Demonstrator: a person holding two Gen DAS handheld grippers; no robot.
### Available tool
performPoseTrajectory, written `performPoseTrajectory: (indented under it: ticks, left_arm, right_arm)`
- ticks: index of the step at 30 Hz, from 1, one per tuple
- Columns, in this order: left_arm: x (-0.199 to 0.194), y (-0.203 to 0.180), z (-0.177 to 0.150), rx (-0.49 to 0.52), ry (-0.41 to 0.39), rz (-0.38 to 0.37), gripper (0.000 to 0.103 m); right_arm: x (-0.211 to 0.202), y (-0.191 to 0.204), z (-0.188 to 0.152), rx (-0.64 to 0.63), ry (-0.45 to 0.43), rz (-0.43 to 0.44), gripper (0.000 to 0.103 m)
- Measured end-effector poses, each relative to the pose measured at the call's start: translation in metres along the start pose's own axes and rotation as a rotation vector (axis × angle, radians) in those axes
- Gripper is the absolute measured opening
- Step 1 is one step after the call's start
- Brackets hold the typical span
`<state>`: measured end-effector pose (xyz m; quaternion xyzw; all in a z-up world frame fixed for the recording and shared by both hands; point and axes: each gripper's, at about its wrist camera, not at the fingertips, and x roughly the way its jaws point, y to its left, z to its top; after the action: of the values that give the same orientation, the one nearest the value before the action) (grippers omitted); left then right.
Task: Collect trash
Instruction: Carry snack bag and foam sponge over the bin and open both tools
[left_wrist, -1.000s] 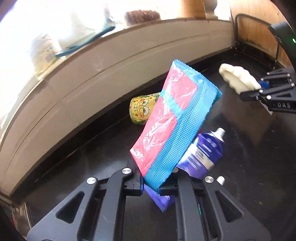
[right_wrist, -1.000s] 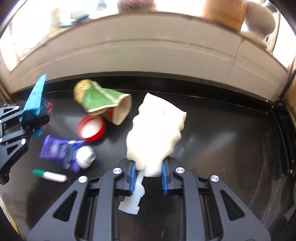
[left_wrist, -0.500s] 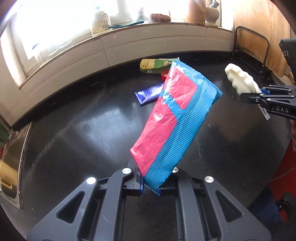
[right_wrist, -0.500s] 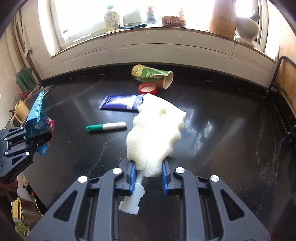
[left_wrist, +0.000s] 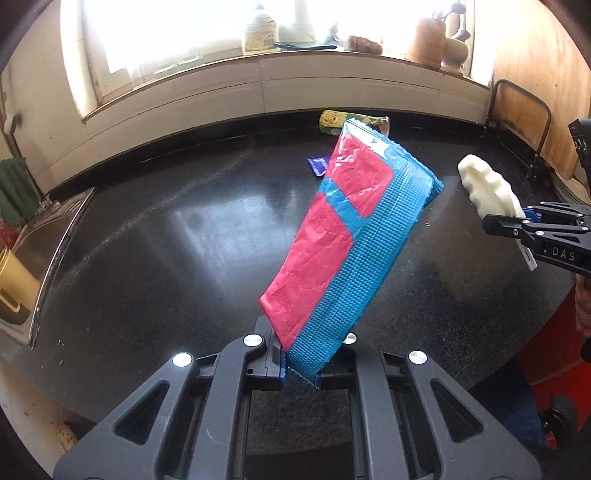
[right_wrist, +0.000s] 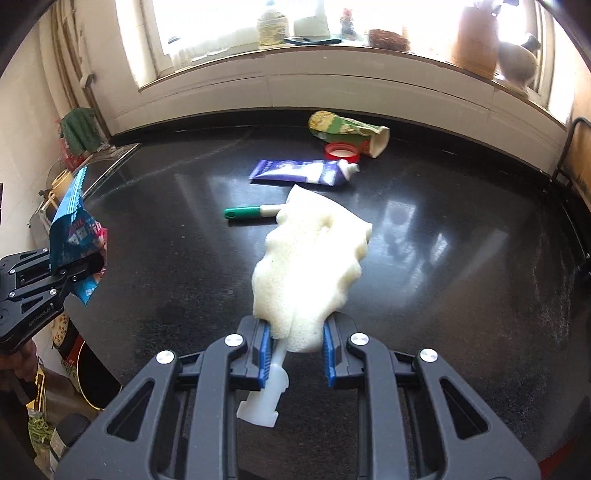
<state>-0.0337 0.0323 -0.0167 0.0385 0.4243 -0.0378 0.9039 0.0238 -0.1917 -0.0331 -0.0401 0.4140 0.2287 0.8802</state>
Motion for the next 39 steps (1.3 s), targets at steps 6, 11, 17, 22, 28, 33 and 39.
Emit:
performPoseTrajectory:
  ticks: [6, 11, 17, 22, 28, 33, 39]
  left_arm:
    - [-0.034, 0.065, -0.043, -0.125, 0.004, 0.124, 0.009]
    - [-0.072, 0.127, -0.107, -0.295, 0.037, 0.263, 0.009]
    - [-0.100, 0.193, -0.212, -0.536, 0.133, 0.392, 0.009]
    - [-0.088, 0.233, -0.293, -0.700, 0.224, 0.409, 0.009]
    - [-0.045, 0.257, -0.349, -0.777, 0.278, 0.346, 0.009]
    - [-0.012, 0.267, -0.384, -0.874, 0.288, 0.244, 0.009]
    - [0.016, 0.266, -0.397, -0.885, 0.342, 0.213, 0.009]
  right_arm:
    - [0.022, 0.098, 0.016, -0.174, 0.016, 0.162, 0.022]
    - [0.038, 0.203, 0.017, -0.343, 0.055, 0.352, 0.022]
    - [0.057, 0.330, -0.011, -0.529, 0.139, 0.555, 0.022]
    - [0.088, 0.408, -0.059, -0.662, 0.242, 0.643, 0.022]
    - [0.152, 0.454, -0.108, -0.727, 0.376, 0.618, 0.022]
    - [0.192, 0.469, -0.131, -0.717, 0.463, 0.582, 0.022]
    - [0.211, 0.481, -0.138, -0.728, 0.505, 0.545, 0.023]
